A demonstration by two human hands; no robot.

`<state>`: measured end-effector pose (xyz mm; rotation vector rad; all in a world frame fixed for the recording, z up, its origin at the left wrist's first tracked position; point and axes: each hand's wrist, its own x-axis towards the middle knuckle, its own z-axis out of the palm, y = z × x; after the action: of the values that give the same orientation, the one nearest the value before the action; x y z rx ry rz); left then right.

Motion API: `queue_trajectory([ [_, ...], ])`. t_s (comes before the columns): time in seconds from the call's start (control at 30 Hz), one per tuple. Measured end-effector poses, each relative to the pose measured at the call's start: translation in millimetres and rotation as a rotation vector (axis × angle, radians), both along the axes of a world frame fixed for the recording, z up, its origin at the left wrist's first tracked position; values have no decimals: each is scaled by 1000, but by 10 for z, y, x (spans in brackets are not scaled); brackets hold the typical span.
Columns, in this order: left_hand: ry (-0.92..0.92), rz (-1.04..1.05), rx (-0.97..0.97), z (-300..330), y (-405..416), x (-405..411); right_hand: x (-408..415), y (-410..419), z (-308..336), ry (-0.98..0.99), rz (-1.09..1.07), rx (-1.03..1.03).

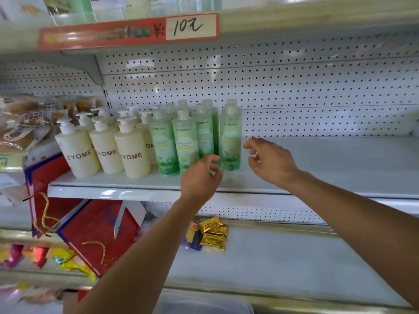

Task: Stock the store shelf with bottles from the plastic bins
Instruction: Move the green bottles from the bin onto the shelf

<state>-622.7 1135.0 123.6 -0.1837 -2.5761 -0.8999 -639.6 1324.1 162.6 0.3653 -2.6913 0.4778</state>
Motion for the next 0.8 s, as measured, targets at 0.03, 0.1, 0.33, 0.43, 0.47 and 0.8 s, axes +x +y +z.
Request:
queue_trajectory([
  [0.03,-3,1,-20,-6,-37,74,84,-11,-38,-1,9,22],
  [0.1,-10,8,-49,-22,-111,200,245,-38,-125,-4,28,51],
  [0.33,-113,46,-116,-380,-510,653,723,-337,-626,-93,80,88],
  [0.43,-190,54,-131,-632,-724,763,837,-552,-910,-183,94,71],
  [0.47,-213,46,-137,-729,-799,794,866,-624,-1017,-217,108,69],
  [0.8,-564,75,-28,-2193,-1567,1073,980,-1423,-2441,-571,175,-8],
])
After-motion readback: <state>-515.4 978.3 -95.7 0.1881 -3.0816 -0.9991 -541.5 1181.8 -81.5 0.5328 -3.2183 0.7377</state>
